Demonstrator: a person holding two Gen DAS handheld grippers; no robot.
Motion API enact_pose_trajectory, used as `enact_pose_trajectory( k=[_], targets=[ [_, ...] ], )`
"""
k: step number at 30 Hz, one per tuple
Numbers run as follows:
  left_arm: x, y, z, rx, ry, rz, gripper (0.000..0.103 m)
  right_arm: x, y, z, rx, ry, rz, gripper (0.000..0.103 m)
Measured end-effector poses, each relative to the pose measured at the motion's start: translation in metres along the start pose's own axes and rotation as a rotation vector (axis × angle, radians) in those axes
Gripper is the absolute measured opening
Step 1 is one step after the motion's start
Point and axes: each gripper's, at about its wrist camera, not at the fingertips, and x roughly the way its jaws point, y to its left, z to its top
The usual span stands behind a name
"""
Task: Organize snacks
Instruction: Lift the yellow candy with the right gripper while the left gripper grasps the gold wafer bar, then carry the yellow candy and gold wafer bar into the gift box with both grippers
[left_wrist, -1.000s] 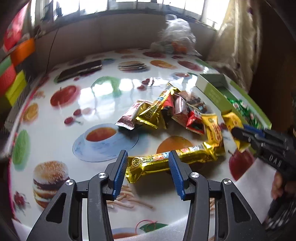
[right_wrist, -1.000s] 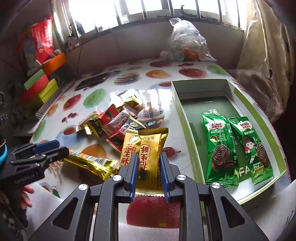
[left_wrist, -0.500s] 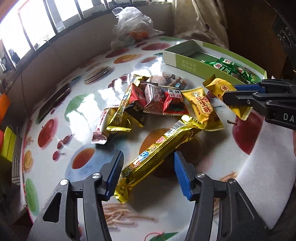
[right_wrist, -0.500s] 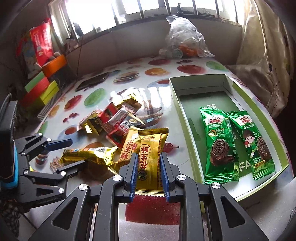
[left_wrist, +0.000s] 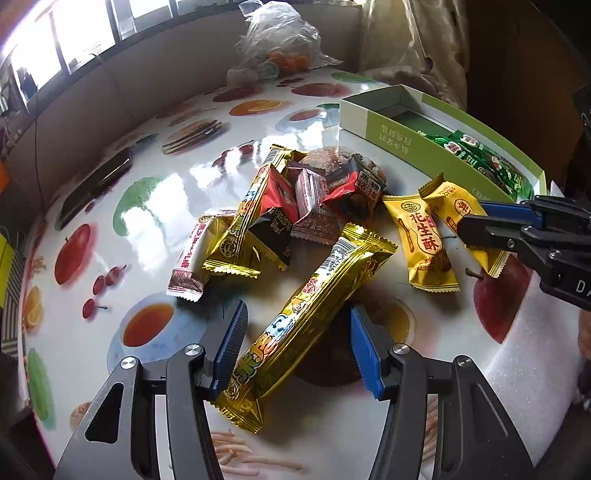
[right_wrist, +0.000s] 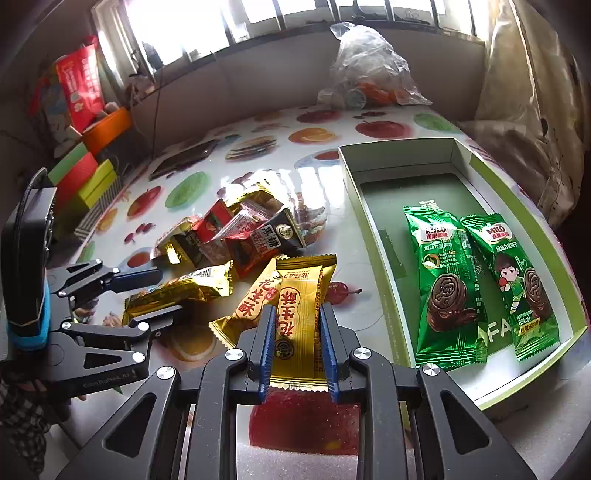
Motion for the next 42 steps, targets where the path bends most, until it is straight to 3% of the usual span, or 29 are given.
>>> enact_pose_trajectory(
  k=[6, 13, 42],
  targets=[
    [-0.001, -0.004, 0.0, 0.002, -0.002, -0.013, 0.036, 0.0, 0.0, 0.0, 0.001, -0.003, 0.001, 0.022],
    [-0.008, -0.006, -0.002, -0.021, -0.018, -0.015, 0.026, -0.003, 0.0, -0.001, 0.005, -0.01, 0.004, 0.022],
    [-0.062, -0.023, 0.015, -0.051, -0.125, -0.029, 0.025, -0.048, 0.0, 0.007, 0.022, -0.098, 0.007, 0.022]
  ],
)
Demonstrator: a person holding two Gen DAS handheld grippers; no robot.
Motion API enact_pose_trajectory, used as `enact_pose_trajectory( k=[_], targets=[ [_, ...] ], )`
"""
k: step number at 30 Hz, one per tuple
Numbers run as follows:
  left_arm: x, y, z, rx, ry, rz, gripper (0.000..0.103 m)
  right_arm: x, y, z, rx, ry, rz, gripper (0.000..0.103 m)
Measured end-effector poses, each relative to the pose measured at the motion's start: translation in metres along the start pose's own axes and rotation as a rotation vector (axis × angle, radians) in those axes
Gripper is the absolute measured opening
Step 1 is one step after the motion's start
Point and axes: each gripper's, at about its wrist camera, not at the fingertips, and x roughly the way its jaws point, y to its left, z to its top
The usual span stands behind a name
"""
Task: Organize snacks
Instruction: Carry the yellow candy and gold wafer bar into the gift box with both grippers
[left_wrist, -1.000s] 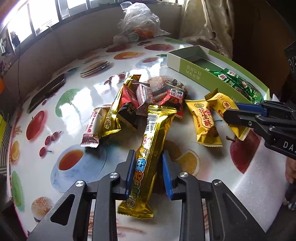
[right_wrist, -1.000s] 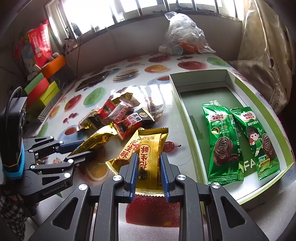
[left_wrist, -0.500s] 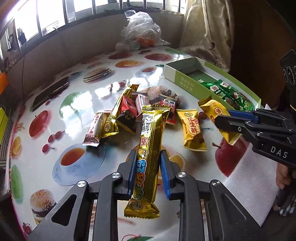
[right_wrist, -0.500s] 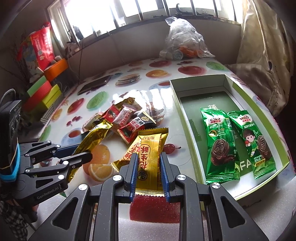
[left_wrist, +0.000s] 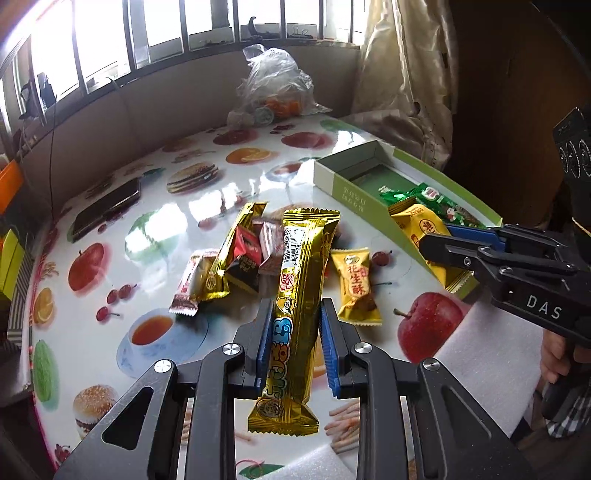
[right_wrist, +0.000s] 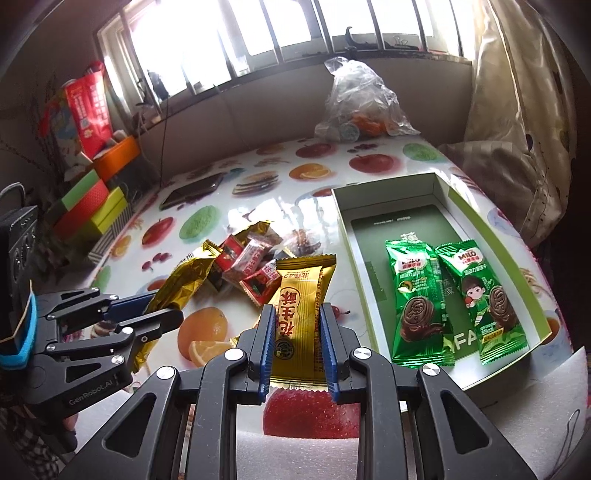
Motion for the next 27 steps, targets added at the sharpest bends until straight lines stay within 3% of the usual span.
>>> enact_pose_trajectory(
  k=[12, 27],
  targets=[
    [-0.005, -0.016, 0.022, 0.005, -0.029, -0.014, 0.025, -0.018, -0.019, 0.011, 0.031, -0.04, -0.03, 0.022],
    [0.016, -0.054, 0.065, 0.014, -0.038, -0.112, 0.025, -0.027, -0.065, 0.025, 0.095, -0.056, -0.103, 0.022]
  ],
)
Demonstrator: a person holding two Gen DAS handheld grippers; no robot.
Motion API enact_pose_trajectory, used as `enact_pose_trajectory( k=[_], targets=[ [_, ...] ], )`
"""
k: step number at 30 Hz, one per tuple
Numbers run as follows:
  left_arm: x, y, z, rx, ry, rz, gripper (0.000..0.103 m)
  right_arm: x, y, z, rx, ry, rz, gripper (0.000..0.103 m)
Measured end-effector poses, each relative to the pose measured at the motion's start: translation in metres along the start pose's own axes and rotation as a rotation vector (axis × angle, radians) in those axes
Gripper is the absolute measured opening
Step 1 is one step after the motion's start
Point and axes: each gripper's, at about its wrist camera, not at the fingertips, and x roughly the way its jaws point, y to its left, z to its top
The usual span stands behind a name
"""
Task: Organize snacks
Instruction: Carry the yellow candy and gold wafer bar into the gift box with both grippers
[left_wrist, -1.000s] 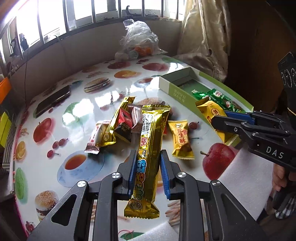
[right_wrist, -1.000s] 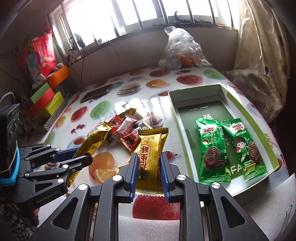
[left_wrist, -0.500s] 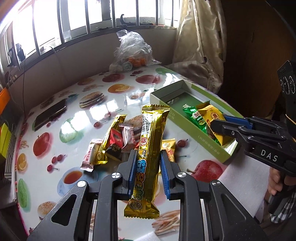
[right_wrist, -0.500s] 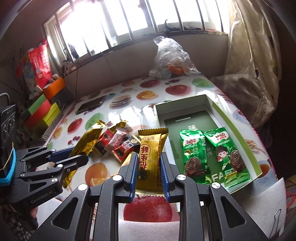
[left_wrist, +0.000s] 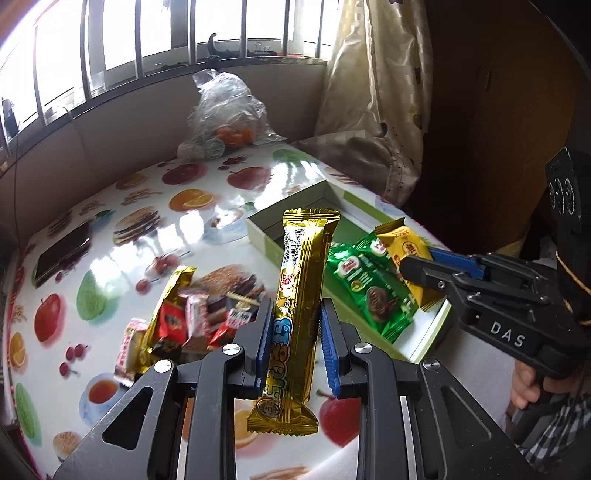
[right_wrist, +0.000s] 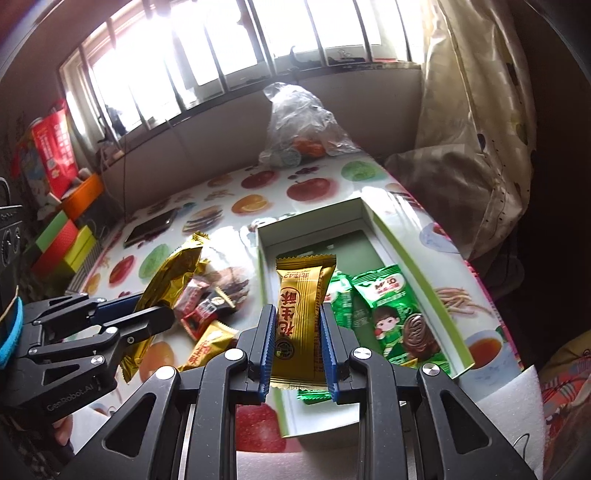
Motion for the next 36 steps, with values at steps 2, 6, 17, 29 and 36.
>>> enact_pose_trajectory(
  k=[2, 6, 17, 29, 36],
  targets=[
    [0.004, -0.004, 0.006, -0.005, 0.004, -0.014, 0.025, 0.001, -0.006, 0.002, 0.01, 0.0, -0.006, 0.022],
    [0.014, -0.013, 0.018, -0.012, 0.007, -0.037, 0.025, 0.003, -0.018, 0.006, 0.025, 0.004, -0.024, 0.022],
    [0.049, -0.032, 0.039, -0.033, 0.048, -0.095, 0.025, 0.02, -0.047, 0.014, 0.061, 0.033, -0.052, 0.022],
    [0.092, -0.043, 0.041, -0.074, 0.13, -0.115, 0.025, 0.049, -0.07, 0.014, 0.075, 0.089, -0.076, 0.022],
    [0.109, -0.048, 0.039, -0.087, 0.167, -0.116, 0.026, 0.058, -0.078, 0.012, 0.08, 0.106, -0.077, 0.022]
  ],
)
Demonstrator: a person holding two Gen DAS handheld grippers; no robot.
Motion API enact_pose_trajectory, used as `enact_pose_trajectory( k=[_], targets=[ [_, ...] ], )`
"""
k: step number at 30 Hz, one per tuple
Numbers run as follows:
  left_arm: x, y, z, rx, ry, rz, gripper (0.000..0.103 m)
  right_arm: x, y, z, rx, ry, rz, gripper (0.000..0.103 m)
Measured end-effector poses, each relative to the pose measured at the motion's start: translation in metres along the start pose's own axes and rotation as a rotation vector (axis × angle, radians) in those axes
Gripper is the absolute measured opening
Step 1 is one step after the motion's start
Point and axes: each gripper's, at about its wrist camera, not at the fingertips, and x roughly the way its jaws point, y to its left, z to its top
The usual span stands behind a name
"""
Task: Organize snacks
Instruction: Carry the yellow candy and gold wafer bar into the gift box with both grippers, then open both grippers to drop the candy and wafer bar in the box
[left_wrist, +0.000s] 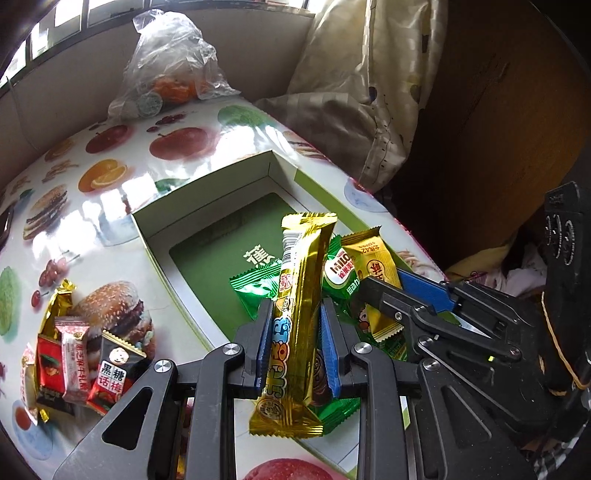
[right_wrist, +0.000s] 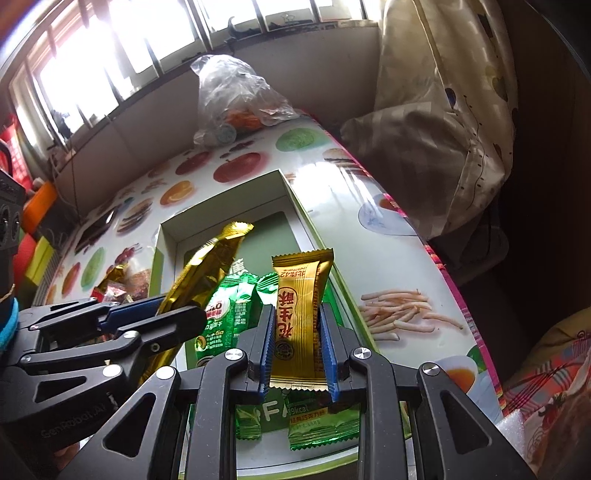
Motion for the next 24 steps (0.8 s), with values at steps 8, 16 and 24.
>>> enact_pose_trajectory(
  k=[8, 16, 24],
  targets=[
    [0.008, -0.003, 0.001, 0.0, 0.011, -0.007, 0.025, 0.006, -0.003, 0.0, -0.002, 0.01, 0.012, 0.022],
    [0.011, -0.001, 0.0, -0.02, 0.018, -0.007, 0.026, 0.006, -0.004, 0.0, 0.0, 0.009, 0.014, 0.023],
    [0.004, -0.001, 0.0, -0.018, 0.008, -0.006, 0.026, 0.006, -0.004, 0.0, 0.003, 0.014, 0.004, 0.028]
  ],
)
